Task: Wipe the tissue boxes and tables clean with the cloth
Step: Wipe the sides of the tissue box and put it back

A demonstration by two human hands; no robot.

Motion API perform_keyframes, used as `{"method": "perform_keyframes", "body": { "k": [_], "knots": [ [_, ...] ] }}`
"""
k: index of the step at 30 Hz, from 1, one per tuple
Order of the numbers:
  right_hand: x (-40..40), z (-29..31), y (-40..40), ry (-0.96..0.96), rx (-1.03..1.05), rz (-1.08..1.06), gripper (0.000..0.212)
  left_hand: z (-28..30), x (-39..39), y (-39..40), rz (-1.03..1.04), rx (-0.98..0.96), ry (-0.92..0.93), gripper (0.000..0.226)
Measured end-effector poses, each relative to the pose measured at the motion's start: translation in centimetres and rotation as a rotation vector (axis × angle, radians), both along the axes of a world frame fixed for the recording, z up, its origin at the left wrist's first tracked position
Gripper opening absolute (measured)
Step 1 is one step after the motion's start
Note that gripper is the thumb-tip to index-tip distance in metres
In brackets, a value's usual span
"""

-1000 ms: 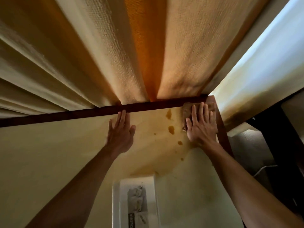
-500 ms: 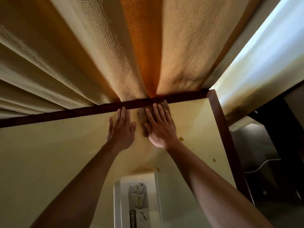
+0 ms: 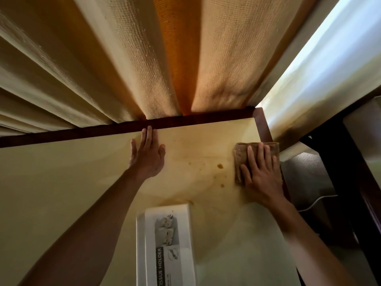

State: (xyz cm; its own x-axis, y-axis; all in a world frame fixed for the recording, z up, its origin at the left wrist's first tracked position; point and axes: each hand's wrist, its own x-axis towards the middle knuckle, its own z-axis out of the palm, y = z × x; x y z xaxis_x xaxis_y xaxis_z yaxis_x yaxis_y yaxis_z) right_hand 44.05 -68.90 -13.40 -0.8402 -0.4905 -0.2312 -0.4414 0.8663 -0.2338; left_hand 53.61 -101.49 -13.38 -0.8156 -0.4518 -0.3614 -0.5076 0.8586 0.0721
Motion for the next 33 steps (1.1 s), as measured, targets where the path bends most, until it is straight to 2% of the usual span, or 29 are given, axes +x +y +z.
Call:
{"method": "perform_keyframes", "body": {
  "k": [5, 9, 13, 19, 27, 30, 33],
  "knots": [
    [2.5, -0.3, -4.5, 0.064, -0.040, 0.097, 0.070, 0.2, -0.2, 0.1, 0.012, 0.005, -0.011, 0.063],
    [5.5, -0.2, -10.2, 0.013, -0.106, 0.254, 0.071, 0.3, -0.2, 0.1, 0.025, 0.017, -0.030, 0.063],
    [6.9, -0.7, -12.9, 0.012, -0.138, 0.245, 0.068, 0.4, -0.2, 0.0, 0.013, 0.011, -0.041, 0.063],
    [6.0, -0.9, -8.4, 0.098, -0.119, 0.232, 0.067, 0.1, -0.1, 0.1, 0.017, 0.008, -0.021, 0.063],
    [5.4, -1.3, 2.8, 0.144, 0.020, -0.030, 0.066, 0.4, -0.1, 0.1, 0.019, 0.020, -0.018, 0.062],
    [6.2, -1.3, 2.5, 0.163, 0.019, -0.068, 0.066, 0.5, -0.2, 0.2, 0.021, 0.024, -0.025, 0.062],
    [7.2, -1.2, -0.2, 0.133, -0.015, 0.004, 0.066, 0.5, -0.2, 0.2, 0.013, 0.021, -0.033, 0.062]
  ]
}}
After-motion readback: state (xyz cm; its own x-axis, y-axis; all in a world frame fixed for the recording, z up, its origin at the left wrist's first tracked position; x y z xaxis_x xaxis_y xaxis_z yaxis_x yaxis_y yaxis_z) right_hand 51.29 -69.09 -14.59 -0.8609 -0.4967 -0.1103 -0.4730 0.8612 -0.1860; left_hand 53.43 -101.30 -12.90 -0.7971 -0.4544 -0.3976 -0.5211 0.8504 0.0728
